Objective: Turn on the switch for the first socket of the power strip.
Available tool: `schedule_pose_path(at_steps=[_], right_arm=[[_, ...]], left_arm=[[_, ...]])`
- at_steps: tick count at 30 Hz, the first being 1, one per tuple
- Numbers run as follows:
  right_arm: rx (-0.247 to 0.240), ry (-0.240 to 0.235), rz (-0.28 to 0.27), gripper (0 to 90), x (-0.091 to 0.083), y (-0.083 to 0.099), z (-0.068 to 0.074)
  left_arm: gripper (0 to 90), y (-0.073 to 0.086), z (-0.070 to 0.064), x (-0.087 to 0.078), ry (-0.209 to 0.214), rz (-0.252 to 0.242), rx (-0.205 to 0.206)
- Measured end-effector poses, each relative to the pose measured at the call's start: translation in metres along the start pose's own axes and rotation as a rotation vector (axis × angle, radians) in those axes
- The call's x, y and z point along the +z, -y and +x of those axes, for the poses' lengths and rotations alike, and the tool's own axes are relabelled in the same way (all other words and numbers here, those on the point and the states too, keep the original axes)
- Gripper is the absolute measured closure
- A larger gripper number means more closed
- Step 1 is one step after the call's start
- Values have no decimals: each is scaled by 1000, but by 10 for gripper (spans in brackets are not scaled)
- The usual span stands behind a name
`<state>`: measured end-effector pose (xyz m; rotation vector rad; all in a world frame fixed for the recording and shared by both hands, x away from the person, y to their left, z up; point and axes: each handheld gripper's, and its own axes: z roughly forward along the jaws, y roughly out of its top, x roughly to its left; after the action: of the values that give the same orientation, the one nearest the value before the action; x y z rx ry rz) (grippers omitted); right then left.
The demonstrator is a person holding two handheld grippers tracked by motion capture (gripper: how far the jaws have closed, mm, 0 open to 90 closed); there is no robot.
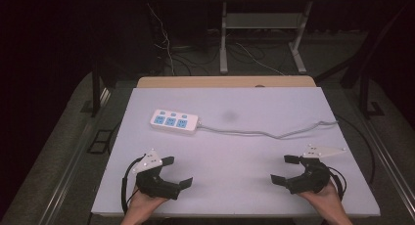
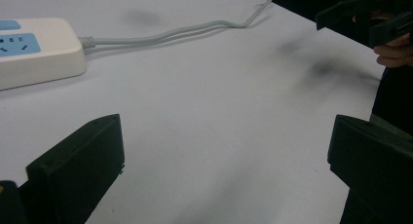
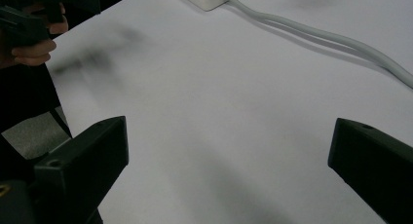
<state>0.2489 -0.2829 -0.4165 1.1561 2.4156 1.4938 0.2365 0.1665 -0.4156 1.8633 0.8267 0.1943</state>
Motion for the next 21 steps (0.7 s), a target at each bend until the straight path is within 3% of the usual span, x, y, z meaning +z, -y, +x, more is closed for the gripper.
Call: schedule_pose_path(at_steps=[21], right_arm=[[0, -5, 16, 7, -2, 1, -2]], left_arm=[[0, -7, 0, 3, 25, 54, 17]])
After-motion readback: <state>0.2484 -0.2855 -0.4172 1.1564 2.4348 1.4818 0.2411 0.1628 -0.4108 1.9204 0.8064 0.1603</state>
